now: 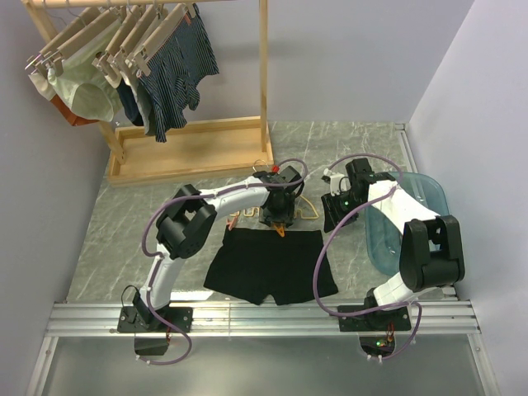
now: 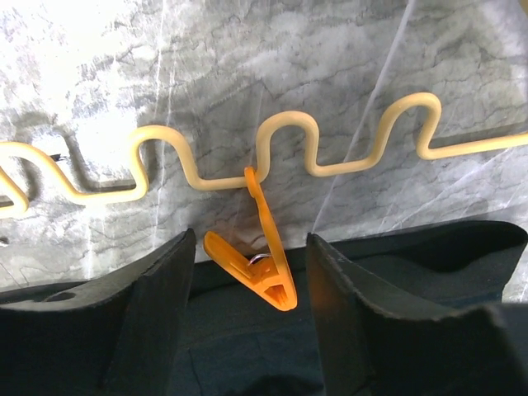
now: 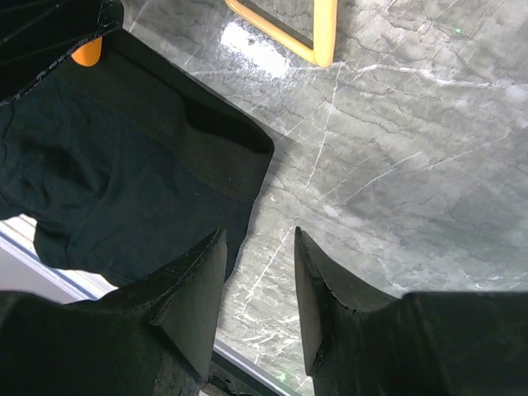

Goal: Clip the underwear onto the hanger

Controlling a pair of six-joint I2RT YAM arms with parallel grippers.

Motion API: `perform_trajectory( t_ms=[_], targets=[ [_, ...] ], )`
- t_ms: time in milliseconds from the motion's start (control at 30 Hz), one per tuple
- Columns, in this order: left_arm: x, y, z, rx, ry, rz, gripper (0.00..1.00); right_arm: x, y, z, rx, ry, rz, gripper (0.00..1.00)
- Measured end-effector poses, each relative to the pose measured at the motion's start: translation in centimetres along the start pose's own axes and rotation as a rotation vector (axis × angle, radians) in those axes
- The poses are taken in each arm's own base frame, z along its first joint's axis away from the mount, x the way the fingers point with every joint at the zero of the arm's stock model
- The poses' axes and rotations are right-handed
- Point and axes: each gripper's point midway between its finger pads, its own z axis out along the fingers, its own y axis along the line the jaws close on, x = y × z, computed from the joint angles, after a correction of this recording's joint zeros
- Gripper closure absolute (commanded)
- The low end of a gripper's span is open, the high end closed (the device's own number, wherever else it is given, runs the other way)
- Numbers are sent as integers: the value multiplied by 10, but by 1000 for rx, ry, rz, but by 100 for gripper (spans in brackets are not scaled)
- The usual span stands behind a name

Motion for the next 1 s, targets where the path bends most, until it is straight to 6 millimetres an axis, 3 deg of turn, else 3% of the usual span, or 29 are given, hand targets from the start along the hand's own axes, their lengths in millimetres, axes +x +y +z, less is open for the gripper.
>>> perform_trajectory(
  t_ms=[367, 400, 700, 800, 1000],
  targets=[
    [-3, 2, 2, -6, 2, -3, 60, 3, 1, 2, -13, 14, -5, 53],
    [-3, 2, 2, -6, 2, -3, 67, 3, 1, 2, -14, 16, -7, 53],
    [-5, 4, 2, -6, 1, -4, 95, 11, 4, 7, -52, 54, -11, 52],
    [-6, 5, 2, 1, 7, -8, 100, 13, 6, 9, -76, 72, -12, 52],
    [-7, 5, 1, 29, 30, -23, 100, 13, 10, 14, -118, 93, -28, 52]
  ],
)
